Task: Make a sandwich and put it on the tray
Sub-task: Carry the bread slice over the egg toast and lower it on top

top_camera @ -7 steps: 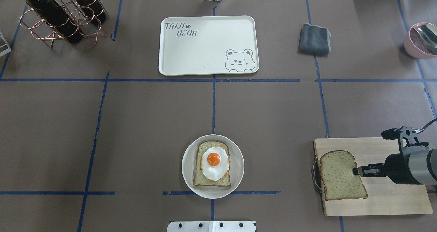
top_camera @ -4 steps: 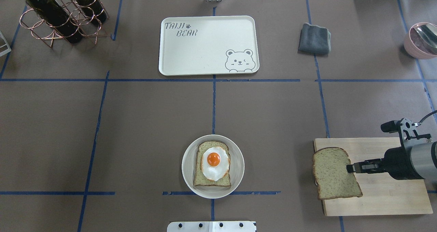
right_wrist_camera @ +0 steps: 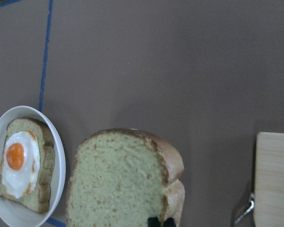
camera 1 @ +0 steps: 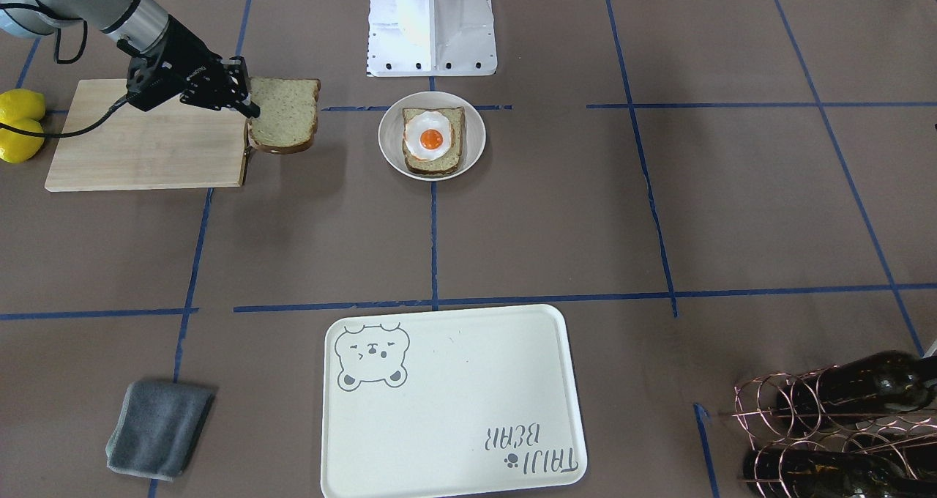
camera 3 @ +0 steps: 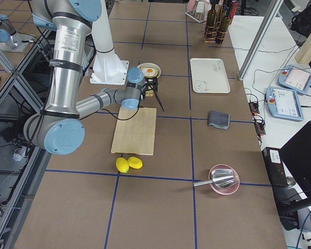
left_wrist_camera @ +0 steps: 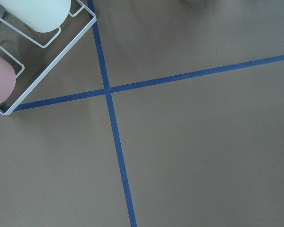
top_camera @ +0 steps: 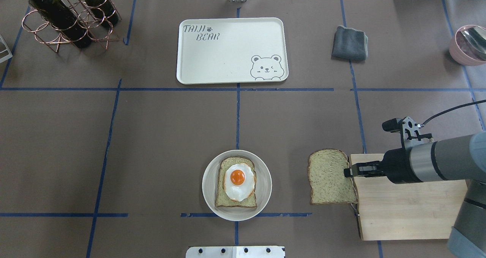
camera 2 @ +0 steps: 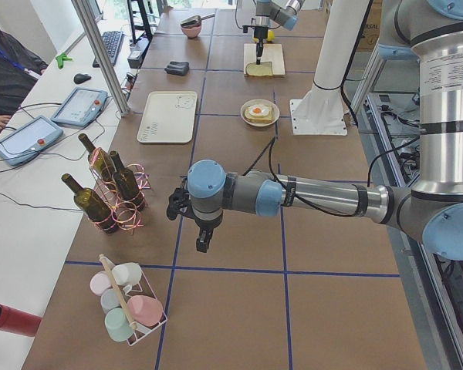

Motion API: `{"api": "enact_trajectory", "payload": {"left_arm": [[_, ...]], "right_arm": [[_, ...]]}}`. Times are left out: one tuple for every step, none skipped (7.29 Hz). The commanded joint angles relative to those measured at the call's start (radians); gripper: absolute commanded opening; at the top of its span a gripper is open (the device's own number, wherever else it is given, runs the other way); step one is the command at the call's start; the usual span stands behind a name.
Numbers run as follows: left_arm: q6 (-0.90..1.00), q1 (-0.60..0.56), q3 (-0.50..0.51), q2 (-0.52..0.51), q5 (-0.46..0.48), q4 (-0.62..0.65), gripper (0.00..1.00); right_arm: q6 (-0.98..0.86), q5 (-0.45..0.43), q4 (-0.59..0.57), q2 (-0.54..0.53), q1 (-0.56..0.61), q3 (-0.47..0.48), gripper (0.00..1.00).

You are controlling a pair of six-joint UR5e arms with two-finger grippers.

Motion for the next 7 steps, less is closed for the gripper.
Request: {"api": "enact_trajectory", "payload": {"left_arm": [[0.0, 0.0, 0.0, 0.0, -0.001, 0.0, 1.0], [0.0, 0.002, 0.001, 0.0, -0.001, 0.0, 1.0], [0.0, 0.002, 0.0, 0.0, -0.002, 0.0, 1.0], [0.0, 0.002, 0.001, 0.0, -0.004, 0.0, 1.0], [0.0, 0.002, 0.0, 0.0, -0.004, 0.0, 1.0], [0.0, 0.002, 0.001, 0.0, -0.005, -0.002, 1.0], [0.0, 0.002, 0.002, 0.0, -0.005, -0.002, 1.0]], "right_arm": [[0.023, -0.062, -0.142, 0.162, -0.058, -0.019, 0.0], [0.071, -0.091, -0.167, 0.216, -0.101, -0.021, 0.0], [0.078, -0.136, -0.215, 0.285, -0.133, -0.033, 0.0], [0.078, -0.161, -0.284, 0.364, -0.155, -0.05, 0.0], [0.08, -0.181, -0.334, 0.44, -0.173, -0.08, 0.0], [0.08, -0.21, -0.342, 0.471, -0.195, -0.105, 0.0], [0.078, -0.21, -0.342, 0.485, -0.198, -0.128, 0.0]]}}
